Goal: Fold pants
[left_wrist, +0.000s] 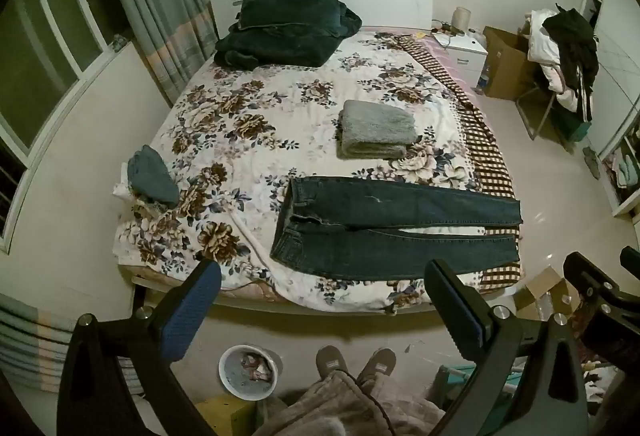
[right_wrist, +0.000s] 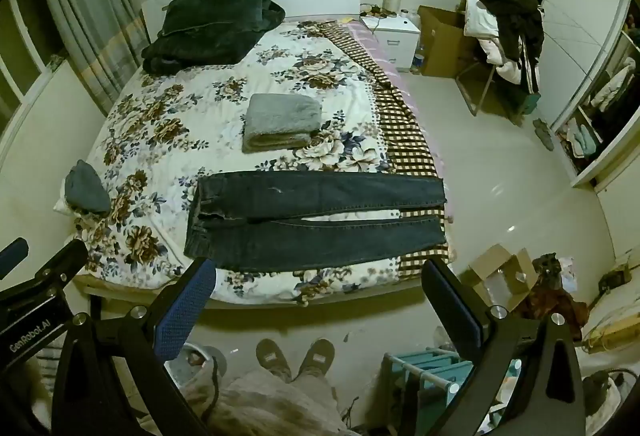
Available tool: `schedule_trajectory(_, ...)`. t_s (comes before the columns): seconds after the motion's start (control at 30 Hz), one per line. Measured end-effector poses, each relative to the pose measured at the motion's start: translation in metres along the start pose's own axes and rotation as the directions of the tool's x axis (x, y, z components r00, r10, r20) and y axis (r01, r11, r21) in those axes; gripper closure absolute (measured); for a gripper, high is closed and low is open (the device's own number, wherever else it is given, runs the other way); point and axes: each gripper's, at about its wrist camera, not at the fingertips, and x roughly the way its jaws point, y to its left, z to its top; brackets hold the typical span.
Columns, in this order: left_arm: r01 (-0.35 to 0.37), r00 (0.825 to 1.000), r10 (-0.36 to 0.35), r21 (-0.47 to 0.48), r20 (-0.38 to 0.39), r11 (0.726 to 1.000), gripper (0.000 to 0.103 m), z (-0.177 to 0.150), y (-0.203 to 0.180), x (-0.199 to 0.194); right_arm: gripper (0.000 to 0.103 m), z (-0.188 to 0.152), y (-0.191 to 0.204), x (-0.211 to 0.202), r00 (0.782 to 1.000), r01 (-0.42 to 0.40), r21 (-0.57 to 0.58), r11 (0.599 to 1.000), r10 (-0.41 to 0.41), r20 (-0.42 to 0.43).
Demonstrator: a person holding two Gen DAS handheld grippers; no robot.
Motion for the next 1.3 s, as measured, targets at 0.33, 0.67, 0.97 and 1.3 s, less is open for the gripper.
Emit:
schedule_trajectory(0.33,-0.001,1.0,0.001,0.0,-0.001,1.0,0.0,0.0,0.0,0.001,0.0,-0.002,0.001,0.004,1.0,-0.001,-0.001,1.0,0.001,-0.008)
schedule_trajectory(0.67,0.0,1.0,0.0,-0.001,0.003,1.0,0.0,0.0,0.0,0.0,0.0,-0.001,0.001,-0.001,1.0,0.001,-0.003,1.0,-0.001,-0.005)
schedule_trajectory(0.97,0.004,1.0,-0.004,-0.002,0.004,1.0,0.0,0.0,0.0,0.0,0.0,-0.002,0.001,-0.001,1.0,0.0,-0.002,1.0,0.0,-0.006)
schedule_trajectory(1.3,0.003,1.0,-0.003,-0.004,0.01,1.0,0.0,0.013,-0.006,-0.008,0.0,-0.001,0.002,-0.002,1.0,0.0,-0.001,1.0,0.0,-0.004)
